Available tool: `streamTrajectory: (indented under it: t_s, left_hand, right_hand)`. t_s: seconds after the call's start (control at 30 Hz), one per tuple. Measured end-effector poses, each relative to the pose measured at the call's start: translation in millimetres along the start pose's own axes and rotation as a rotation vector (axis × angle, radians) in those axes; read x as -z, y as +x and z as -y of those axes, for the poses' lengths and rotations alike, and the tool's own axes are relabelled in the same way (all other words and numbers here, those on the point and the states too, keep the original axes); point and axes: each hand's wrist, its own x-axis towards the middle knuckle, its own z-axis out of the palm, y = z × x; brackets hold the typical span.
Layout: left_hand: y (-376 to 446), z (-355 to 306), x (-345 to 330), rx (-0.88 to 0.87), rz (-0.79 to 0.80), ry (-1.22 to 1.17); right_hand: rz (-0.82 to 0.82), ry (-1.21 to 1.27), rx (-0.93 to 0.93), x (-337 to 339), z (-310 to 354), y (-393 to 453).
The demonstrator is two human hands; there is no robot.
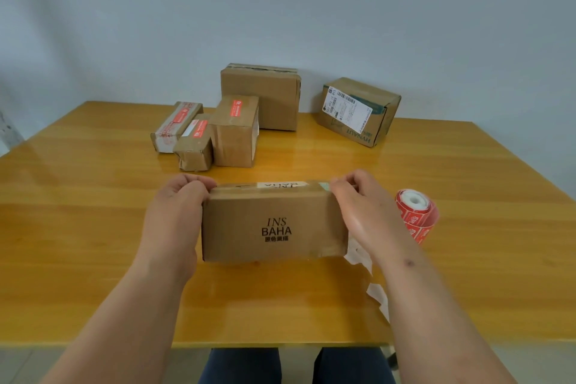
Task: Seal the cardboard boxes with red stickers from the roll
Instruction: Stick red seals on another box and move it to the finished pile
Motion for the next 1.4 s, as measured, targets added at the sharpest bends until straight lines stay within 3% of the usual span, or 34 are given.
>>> streamTrajectory:
  t_s: [0.2,0.37,0.6,0.77,0.97,1.4]
  left_hand:
    - [-7,8,-8,-0.101,-0.017,0.266]
    - [-14,4,-18,-0.345,-0.046,0.524]
    - [-42,-12,-55,-0.622,0.126,0.613]
    - [-62,-11,-90,-0.748,0.231,0.673]
    - [-76,0,-123,-0.827,0.317,0.774]
    - [-77,-3,-158,-0.859,0.466,1.046]
  right_hand:
    - [0.013,-0.164,0.043,-3,-10,2]
    - [-0.130,-0.119,0.179,7,-10,0]
    - [-0.280,-0.202,0.116,58,-27,-4]
    - [-0.208,-0.417,0.023,84,-56,-10]
    - [-0.151,-0.563,0.119,77,-82,-10]
    - [-0.034,-0.335,0.280,96,-84,-7]
